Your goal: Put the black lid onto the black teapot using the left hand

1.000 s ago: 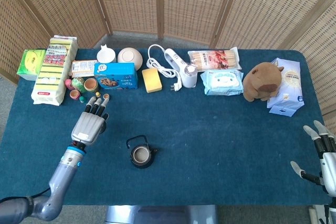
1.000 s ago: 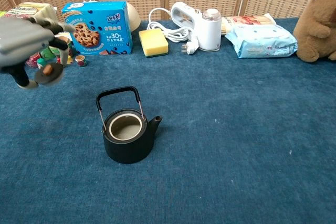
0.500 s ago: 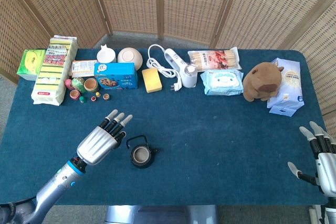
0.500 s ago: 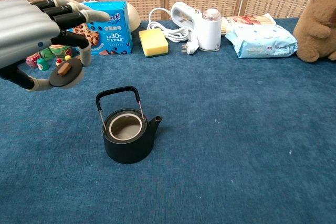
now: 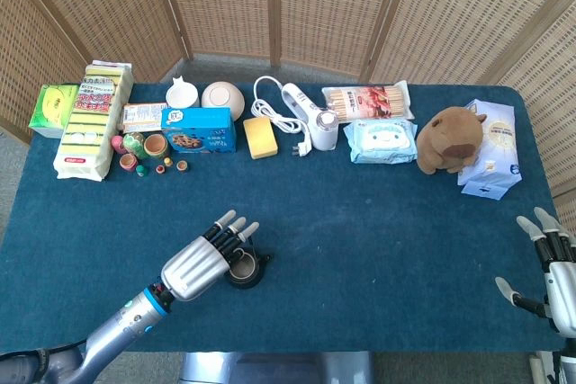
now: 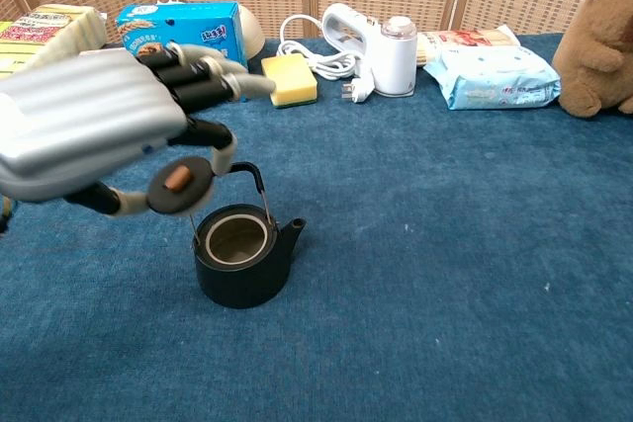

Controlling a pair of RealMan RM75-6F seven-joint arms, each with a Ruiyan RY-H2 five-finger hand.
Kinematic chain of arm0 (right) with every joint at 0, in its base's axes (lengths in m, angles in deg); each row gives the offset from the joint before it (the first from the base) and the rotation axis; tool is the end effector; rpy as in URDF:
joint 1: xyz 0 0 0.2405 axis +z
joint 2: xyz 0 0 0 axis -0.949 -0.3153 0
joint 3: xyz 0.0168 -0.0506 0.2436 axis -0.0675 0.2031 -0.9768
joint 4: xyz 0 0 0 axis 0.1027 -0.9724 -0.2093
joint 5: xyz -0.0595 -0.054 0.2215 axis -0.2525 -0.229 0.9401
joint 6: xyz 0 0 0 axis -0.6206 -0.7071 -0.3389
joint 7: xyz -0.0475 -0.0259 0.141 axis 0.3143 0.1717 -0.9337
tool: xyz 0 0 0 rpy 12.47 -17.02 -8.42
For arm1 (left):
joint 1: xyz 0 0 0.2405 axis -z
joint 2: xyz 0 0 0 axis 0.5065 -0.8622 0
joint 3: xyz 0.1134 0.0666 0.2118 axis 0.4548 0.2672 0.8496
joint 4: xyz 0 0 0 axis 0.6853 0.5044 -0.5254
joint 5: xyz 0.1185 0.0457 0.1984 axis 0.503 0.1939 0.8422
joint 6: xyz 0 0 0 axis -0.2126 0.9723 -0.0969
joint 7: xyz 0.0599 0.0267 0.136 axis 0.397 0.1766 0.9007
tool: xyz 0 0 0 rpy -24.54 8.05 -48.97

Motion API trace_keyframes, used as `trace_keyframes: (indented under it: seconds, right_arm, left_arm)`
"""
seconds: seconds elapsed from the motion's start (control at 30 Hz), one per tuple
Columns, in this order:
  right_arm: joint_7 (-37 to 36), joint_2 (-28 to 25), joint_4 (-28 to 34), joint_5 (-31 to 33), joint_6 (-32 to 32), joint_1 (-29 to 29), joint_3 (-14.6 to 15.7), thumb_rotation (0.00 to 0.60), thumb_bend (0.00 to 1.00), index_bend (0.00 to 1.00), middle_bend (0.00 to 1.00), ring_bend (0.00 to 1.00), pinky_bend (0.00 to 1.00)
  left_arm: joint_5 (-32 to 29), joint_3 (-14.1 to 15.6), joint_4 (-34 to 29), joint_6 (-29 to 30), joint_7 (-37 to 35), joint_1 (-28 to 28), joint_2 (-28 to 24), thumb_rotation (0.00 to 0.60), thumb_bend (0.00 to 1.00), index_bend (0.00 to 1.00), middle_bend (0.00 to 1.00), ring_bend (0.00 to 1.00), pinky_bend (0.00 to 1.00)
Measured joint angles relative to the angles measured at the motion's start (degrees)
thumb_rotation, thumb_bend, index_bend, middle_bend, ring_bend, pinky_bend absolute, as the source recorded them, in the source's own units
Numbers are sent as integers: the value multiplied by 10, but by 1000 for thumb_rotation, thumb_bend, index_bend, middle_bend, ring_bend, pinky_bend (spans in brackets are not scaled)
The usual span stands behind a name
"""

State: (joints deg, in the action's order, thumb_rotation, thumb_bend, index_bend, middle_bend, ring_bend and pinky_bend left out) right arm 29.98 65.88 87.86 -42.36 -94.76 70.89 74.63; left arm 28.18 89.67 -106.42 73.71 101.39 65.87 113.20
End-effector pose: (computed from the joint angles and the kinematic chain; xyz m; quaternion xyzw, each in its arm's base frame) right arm -0.2821 -0.1603 0.1758 0.5405 -0.4249 0.4453 0.5736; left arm -0.1148 0.2218 -0.0267 -0.8528 -0.0702 -0.3704 0.3615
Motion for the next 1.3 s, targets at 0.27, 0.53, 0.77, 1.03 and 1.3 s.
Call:
trace_keyframes:
  seconds: [0.27, 0.53, 0.77, 1.03, 1.3]
  right_arm:
    - [-9, -3, -1, -1, -3, -1, -1, 600, 243, 117, 0, 0, 0]
    - [-12, -5, 0, 0, -2, -1, -1, 600, 243, 117, 0, 0, 0]
    - [-13, -6, 1, 0, -3, -2, 0, 600, 243, 117, 0, 0, 0]
    - [-16, -7, 1, 0, -4, -2, -1, 600, 243, 117, 0, 0, 0]
    - [-16, -8, 2, 1, -4, -3, -1, 600, 243, 117, 0, 0, 0]
  left_arm:
    - [-10, -7, 21, -33, 35, 3, 42, 600, 231, 443, 0, 0, 42]
    - [-34, -22, 25, -52, 64, 5, 58, 600, 231, 442, 0, 0, 42]
    - [-62, -31, 21, -65, 93, 4, 71, 600, 231, 443, 0, 0, 42]
    - [-78, -37, 17, -70, 109, 4, 78, 600, 231, 443, 0, 0, 42]
    - [-92, -40, 11, -72, 121, 3, 78, 600, 228, 425, 0, 0, 42]
